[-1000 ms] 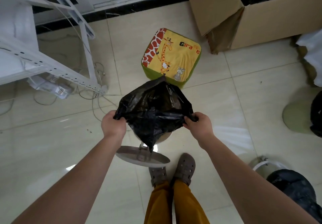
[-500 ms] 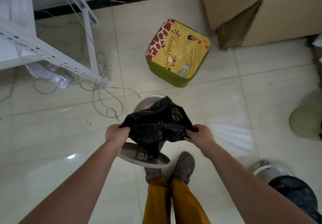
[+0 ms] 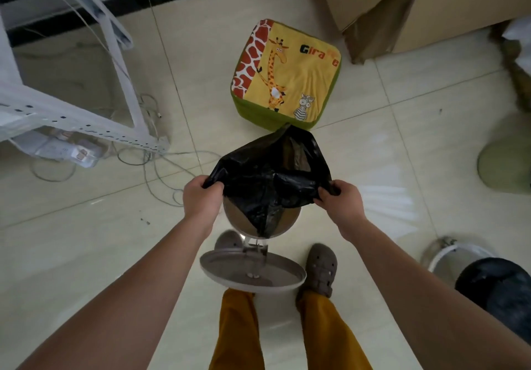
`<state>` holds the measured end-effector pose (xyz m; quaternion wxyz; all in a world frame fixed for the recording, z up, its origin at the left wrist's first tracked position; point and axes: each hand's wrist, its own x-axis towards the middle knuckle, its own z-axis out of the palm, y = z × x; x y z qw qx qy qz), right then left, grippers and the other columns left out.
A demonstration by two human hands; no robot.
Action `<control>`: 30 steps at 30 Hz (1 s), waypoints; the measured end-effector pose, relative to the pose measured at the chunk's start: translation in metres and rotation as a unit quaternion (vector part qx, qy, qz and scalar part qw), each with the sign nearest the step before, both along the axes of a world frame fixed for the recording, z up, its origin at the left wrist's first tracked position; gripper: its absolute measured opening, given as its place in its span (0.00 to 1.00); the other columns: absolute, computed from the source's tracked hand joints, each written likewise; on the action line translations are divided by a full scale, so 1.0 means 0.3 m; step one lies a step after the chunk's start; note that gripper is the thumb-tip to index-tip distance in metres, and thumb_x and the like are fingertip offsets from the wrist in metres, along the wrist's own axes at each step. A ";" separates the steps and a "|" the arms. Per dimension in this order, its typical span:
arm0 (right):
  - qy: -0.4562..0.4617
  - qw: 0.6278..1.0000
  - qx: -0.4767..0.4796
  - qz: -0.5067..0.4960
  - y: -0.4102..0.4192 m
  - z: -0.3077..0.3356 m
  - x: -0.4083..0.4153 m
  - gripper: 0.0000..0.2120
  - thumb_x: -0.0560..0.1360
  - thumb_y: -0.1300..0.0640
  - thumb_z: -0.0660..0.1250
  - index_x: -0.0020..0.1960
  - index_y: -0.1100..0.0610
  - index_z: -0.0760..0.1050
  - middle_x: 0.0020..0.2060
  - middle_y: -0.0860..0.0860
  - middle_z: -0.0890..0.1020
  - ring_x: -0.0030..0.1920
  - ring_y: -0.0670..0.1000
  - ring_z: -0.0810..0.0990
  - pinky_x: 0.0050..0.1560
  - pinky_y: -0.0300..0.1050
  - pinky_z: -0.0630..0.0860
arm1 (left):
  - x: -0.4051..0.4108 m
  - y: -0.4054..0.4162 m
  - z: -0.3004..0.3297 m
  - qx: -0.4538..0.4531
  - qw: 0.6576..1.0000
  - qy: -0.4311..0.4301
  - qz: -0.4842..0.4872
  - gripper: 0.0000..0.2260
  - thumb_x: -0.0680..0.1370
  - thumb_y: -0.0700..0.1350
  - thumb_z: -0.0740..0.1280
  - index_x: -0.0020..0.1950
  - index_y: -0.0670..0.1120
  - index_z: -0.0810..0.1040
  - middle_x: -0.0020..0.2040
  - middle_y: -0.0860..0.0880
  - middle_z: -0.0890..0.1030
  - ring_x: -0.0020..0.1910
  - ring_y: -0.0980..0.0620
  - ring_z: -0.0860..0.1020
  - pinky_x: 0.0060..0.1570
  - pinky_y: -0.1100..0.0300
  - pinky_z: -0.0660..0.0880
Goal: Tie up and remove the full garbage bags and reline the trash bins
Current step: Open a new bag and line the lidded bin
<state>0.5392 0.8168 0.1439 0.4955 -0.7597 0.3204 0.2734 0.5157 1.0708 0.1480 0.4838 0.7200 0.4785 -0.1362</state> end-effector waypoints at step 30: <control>0.036 0.994 -0.079 -0.061 0.108 -0.328 -0.197 0.18 0.75 0.64 0.70 0.65 0.60 0.75 0.57 0.57 0.81 0.55 0.57 0.81 0.60 0.55 0.78 | -0.069 0.145 -0.339 0.049 0.971 -0.035 -0.233 0.10 0.78 0.32 0.56 0.42 0.45 0.63 0.35 0.48 0.68 0.30 0.52 0.64 0.30 0.61 0.63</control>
